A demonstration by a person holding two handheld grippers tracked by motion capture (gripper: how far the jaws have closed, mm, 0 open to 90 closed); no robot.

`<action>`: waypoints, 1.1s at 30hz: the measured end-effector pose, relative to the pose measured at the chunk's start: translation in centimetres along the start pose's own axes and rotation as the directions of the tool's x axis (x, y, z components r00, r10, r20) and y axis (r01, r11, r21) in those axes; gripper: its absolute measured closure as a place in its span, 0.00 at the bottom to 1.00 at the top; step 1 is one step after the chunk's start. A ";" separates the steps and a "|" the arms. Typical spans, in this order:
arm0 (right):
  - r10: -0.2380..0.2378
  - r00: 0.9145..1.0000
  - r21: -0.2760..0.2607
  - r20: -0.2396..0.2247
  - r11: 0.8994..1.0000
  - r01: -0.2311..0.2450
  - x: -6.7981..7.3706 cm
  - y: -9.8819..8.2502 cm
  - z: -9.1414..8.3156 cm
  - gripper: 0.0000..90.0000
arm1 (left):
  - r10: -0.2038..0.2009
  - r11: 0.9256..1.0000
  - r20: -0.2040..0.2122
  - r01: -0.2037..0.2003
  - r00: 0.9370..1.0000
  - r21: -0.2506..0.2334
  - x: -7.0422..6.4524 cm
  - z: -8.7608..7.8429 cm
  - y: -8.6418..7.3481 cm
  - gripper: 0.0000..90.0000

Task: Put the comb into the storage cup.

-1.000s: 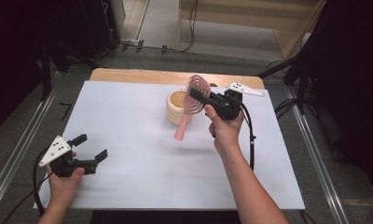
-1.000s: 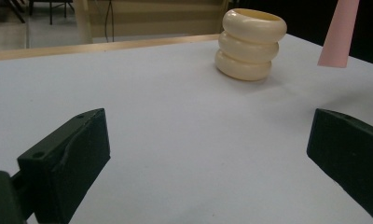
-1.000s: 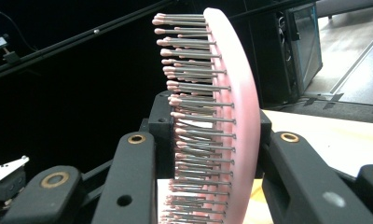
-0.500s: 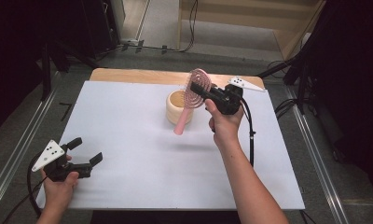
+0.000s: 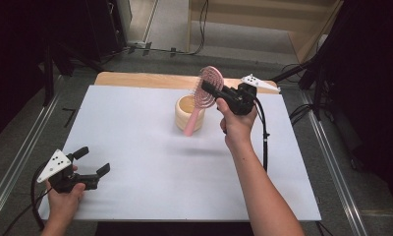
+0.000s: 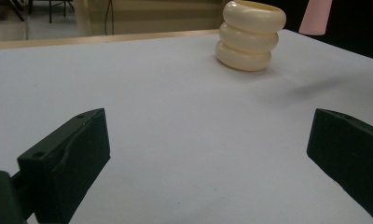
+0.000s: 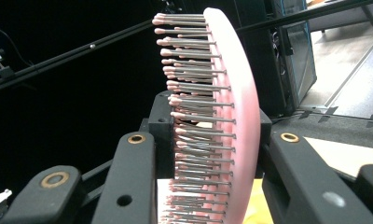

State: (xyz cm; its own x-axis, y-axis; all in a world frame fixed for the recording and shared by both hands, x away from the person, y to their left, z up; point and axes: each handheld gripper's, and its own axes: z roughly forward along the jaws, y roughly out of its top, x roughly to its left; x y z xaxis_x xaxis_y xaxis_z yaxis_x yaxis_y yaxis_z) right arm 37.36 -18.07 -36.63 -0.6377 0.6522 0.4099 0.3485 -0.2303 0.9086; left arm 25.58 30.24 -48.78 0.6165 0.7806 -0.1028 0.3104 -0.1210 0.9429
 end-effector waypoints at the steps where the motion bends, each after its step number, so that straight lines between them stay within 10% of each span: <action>1: 0.000 1.000 -0.002 0.000 1.000 0.000 0.0 0.1 0.0 0.70 | -0.001 1.000 0.002 0.001 1.000 0.000 0.0 0.0 0.0 0.00; 33: 0.000 0.999 -0.060 0.032 0.998 0.002 -1.3 3.3 0.9 0.70 | -0.002 1.000 0.010 0.002 1.000 -0.001 0.0 0.0 0.0 0.00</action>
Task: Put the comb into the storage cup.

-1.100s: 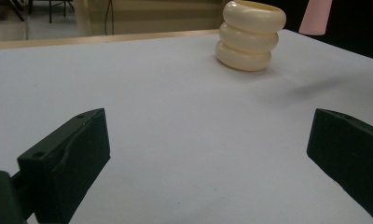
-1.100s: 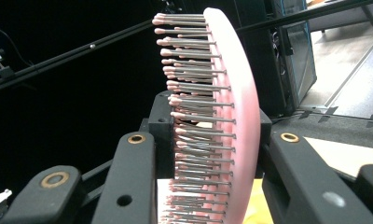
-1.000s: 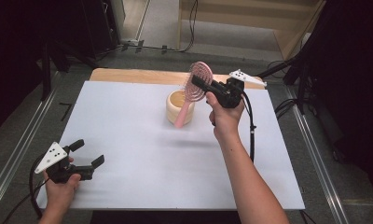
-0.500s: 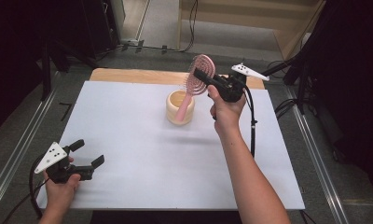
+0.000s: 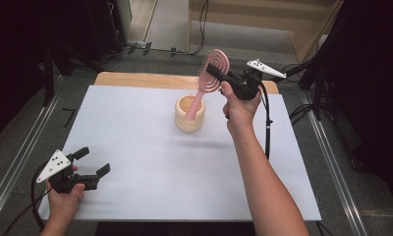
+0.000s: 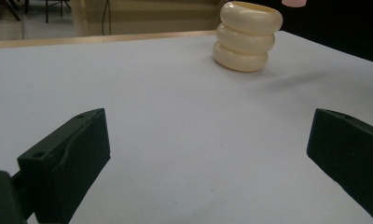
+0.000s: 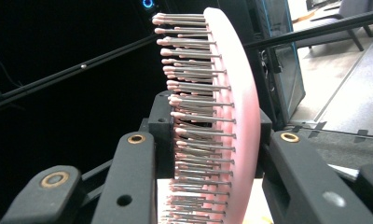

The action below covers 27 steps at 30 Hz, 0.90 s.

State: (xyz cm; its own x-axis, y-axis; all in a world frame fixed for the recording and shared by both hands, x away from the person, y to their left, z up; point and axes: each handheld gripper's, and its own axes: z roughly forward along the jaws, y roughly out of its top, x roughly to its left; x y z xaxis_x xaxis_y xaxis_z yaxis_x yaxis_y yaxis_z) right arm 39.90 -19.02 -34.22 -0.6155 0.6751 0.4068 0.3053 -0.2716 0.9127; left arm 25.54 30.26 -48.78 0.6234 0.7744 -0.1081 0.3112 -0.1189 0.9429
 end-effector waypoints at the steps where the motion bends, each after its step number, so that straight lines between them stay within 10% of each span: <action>1: 0.000 1.000 0.000 -0.001 1.000 0.000 0.0 0.1 0.1 0.70 | -0.001 1.000 0.000 0.001 1.000 -0.001 0.0 0.0 0.0 0.00; 27: -0.001 0.999 -0.043 0.052 0.999 0.003 -2.9 0.7 1.1 0.70 | -0.003 1.000 0.007 0.003 1.000 -0.006 0.1 0.0 0.0 0.00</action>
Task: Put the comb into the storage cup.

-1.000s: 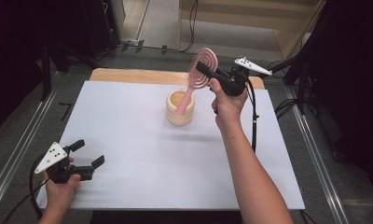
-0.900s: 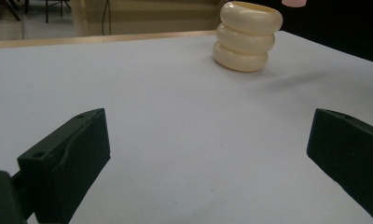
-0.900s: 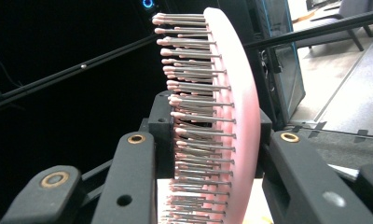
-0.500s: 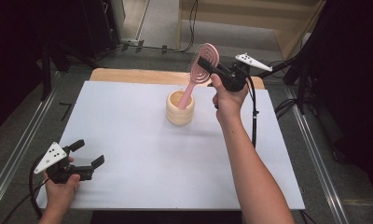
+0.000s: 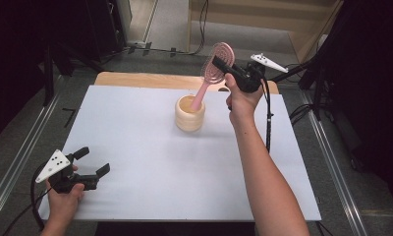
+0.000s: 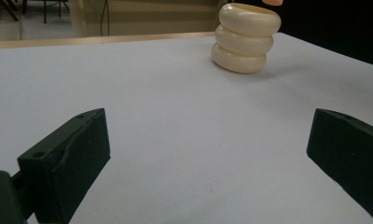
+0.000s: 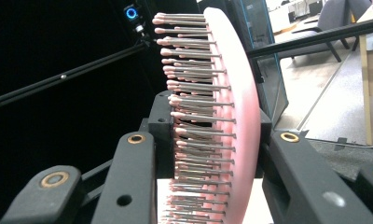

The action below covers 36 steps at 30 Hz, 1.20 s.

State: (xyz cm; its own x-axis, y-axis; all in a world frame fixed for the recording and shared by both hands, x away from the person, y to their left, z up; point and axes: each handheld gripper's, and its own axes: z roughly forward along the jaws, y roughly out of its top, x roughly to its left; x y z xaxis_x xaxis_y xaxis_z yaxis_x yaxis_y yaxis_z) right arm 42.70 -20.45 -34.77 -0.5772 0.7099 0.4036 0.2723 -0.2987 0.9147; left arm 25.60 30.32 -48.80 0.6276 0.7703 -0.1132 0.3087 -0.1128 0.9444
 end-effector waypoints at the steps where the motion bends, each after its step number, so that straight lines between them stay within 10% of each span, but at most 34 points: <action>1: 0.001 1.000 -0.001 0.003 1.000 -0.001 -0.1 0.0 0.1 0.70 | 0.000 1.000 0.000 0.000 1.000 0.001 0.0 0.0 0.0 0.00; 36: -0.035 0.999 0.082 0.042 0.996 0.031 -0.5 -5.1 3.4 0.70 | 0.006 1.000 0.006 -0.006 1.000 0.003 -0.1 0.0 0.0 0.00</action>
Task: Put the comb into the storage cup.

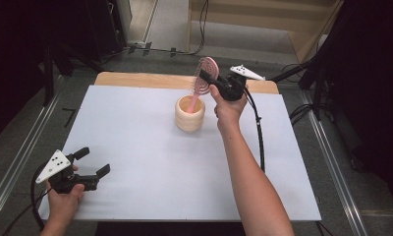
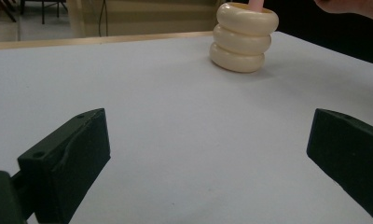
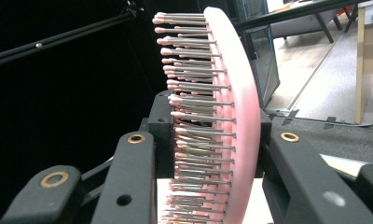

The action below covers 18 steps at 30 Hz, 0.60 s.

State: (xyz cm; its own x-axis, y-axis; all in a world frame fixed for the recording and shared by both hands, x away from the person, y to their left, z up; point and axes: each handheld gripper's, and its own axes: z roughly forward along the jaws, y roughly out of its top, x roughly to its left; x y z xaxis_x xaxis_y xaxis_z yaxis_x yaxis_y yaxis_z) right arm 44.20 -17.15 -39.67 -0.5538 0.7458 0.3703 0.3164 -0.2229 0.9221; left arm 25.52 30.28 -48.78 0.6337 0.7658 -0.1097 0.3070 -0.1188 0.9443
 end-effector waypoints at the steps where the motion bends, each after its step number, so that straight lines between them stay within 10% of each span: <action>1: 0.004 1.000 0.002 0.000 1.000 -0.004 0.0 -0.2 0.0 0.70 | 0.000 1.000 0.000 0.000 1.000 0.001 0.0 0.0 0.0 0.00; 18: 0.019 1.000 0.048 0.019 0.999 -0.020 -0.6 -3.0 0.3 0.70 | 0.007 1.000 -0.003 -0.007 1.000 0.004 -0.1 0.1 0.0 0.00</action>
State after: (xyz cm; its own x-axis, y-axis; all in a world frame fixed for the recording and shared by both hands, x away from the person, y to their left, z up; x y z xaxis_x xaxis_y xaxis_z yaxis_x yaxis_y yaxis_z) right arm 43.84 -16.74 -42.74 -0.5325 0.7534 0.3857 0.3639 -0.2076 0.9080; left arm 25.51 30.17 -48.81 0.6337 0.7668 -0.1019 0.3053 -0.1269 0.9438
